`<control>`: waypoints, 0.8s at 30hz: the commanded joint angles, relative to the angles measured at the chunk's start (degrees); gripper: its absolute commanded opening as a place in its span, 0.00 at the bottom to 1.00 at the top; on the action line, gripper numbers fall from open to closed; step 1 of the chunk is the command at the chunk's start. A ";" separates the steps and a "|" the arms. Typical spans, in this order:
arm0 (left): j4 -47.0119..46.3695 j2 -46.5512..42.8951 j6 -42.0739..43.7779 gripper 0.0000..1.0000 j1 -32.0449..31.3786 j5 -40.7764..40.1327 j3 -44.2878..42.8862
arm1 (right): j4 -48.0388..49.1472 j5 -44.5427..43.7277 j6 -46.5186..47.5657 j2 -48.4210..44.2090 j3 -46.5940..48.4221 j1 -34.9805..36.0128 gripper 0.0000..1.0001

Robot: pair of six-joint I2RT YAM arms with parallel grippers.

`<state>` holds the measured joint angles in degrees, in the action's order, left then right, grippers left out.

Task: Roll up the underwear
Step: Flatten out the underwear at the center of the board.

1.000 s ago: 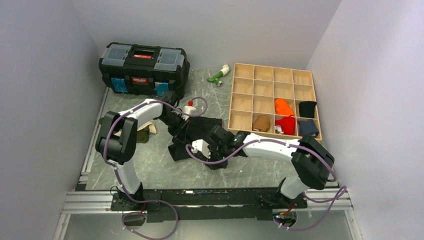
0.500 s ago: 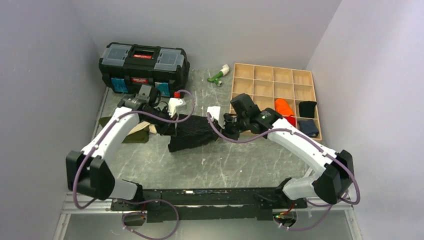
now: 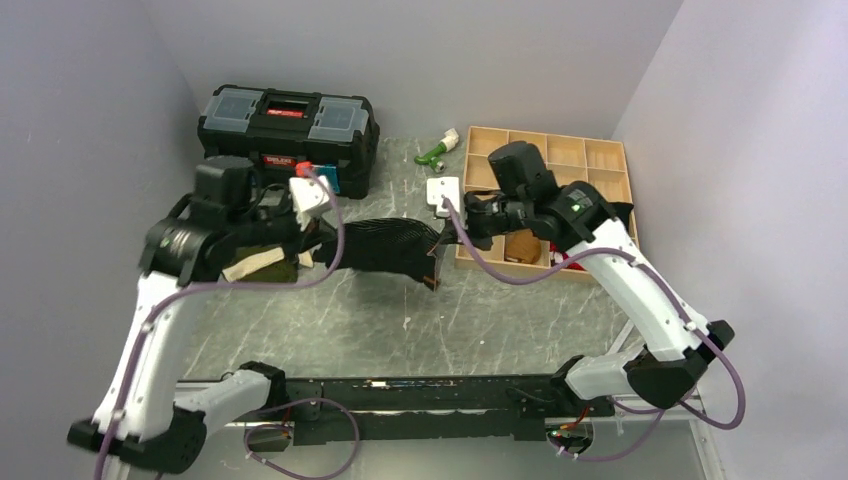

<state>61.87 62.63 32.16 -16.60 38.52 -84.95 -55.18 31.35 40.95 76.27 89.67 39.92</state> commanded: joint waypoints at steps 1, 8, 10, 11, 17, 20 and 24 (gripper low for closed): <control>5.44 -7.89 0.42 0.00 -2.56 2.81 -4.96 | -13.52 10.18 5.39 -0.31 10.05 0.01 0.00; 11.06 -15.21 -0.32 0.00 -5.38 6.95 -8.77 | -18.30 19.88 5.63 -4.19 11.66 1.65 0.03; 11.50 -17.59 0.28 0.00 -5.07 7.39 -6.58 | -17.95 21.20 6.03 -5.34 9.17 1.29 0.04; 11.45 -18.87 0.49 0.00 -4.85 7.13 -4.36 | -17.57 21.28 6.14 -5.65 7.81 1.08 0.04; 6.00 -20.62 0.58 0.00 -4.67 -1.22 5.91 | -10.91 18.96 4.33 -4.11 0.30 -0.53 0.01; -1.43 -17.46 1.17 0.00 -4.63 -8.50 13.37 | -6.69 19.72 3.98 0.57 -3.65 -3.21 0.00; -15.28 -8.10 1.27 0.00 -3.63 -17.36 23.95 | -2.72 19.48 5.60 14.67 -3.59 -8.99 0.03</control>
<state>61.87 45.28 32.45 -21.58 32.58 -68.64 -65.08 50.11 45.01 79.24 86.28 35.75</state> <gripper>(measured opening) 0.013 0.029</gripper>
